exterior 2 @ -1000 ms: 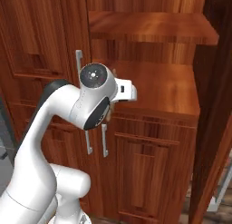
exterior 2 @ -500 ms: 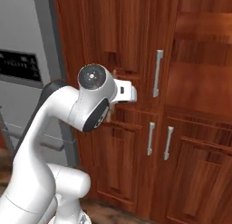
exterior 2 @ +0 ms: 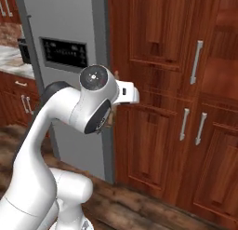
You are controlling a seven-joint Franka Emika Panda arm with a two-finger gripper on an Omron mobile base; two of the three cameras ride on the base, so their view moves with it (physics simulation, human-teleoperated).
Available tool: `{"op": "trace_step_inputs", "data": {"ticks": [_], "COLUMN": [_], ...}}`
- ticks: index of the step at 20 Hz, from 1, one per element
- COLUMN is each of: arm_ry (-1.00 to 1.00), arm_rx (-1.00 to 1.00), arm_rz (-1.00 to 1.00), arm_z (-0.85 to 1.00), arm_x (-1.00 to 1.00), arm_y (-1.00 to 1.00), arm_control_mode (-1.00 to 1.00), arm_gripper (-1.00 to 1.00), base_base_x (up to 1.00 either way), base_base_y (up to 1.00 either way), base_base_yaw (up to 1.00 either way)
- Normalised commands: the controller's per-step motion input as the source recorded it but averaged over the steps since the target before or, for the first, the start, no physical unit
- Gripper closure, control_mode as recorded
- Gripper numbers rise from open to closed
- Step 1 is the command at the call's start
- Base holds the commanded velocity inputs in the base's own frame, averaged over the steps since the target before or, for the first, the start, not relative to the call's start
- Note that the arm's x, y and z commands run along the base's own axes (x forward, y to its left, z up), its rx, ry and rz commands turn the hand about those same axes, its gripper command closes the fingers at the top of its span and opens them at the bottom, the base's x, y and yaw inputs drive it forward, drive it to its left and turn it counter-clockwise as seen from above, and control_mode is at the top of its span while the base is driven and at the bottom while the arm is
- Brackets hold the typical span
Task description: Open the cabinet, retrieve the rolling pin, and place it next to the meat on the cutting board to prepare for tenderizing.
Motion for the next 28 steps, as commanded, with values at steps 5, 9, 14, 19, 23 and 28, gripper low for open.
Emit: {"op": "trace_step_inputs", "data": {"ticks": [5,9,14,19,23,28], "arm_ry": [0.0,0.0,0.0,0.0,0.0,0.0], "arm_rx": [0.0,0.0,0.0,0.0,0.0,0.0], "arm_rz": [0.0,0.0,0.0,0.0,0.0,0.0], "arm_z": [0.0,0.0,0.0,0.0,0.0,0.0], "arm_x": [0.0,0.0,0.0,0.0,0.0,0.0], "arm_y": [0.0,0.0,0.0,0.0,0.0,0.0], "arm_control_mode": [1.0,1.0,1.0,1.0,1.0,1.0], "arm_gripper": [1.0,1.0,1.0,1.0,1.0,1.0], "base_base_x": [-1.0,-0.95,-0.78,-0.17,0.07,0.13], "base_base_y": [0.0,0.16,0.37,0.8,1.0,1.0], "base_base_yaw": [0.08,0.09,0.13,0.16,0.16,0.17]}}
